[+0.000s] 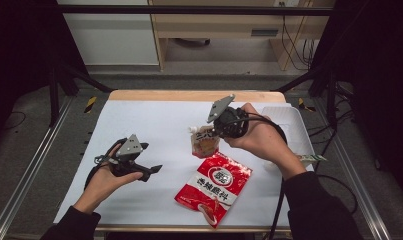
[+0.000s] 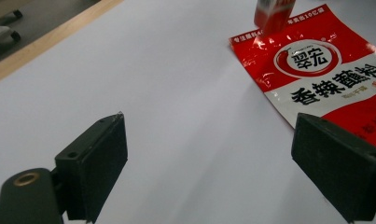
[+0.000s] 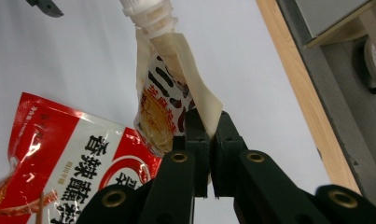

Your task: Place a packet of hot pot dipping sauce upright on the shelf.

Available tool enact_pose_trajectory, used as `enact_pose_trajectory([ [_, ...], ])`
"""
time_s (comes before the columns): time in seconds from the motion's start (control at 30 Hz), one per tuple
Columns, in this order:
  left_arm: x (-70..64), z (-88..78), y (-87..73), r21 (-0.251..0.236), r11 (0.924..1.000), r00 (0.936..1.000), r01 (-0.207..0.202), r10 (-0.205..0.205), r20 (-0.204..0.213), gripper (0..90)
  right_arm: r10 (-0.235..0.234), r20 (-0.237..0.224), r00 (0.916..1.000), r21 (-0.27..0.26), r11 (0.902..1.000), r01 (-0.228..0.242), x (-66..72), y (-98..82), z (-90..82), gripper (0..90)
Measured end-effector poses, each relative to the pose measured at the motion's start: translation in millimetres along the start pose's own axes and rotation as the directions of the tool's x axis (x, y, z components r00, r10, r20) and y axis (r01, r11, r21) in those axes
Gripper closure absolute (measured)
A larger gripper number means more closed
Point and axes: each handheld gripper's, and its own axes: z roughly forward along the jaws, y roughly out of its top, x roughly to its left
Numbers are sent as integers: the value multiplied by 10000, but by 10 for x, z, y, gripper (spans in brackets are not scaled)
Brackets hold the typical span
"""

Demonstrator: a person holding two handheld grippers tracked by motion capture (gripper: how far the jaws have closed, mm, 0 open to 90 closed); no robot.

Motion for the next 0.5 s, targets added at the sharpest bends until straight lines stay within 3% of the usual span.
enact_pose_trajectory([
  [0.17,51,48,-166,-59,9995,9995,303,-303,6,104,118,24,9999,-114,9999,-117,-134,-56,-85,879],
  [0.3,76,53,-244,-200,9985,9984,509,-514,-253,104,187,-51,9998,-218,9996,-188,-214,-102,-130,879],
  [0.37,62,45,-267,-320,9987,9978,386,-403,-522,109,192,-85,9998,-199,9996,-194,-245,-122,-155,880],
  [0.5,41,11,-291,-413,9982,9982,437,-453,-395,106,364,-65,9993,-338,9988,-366,-308,-166,-225,879],
])
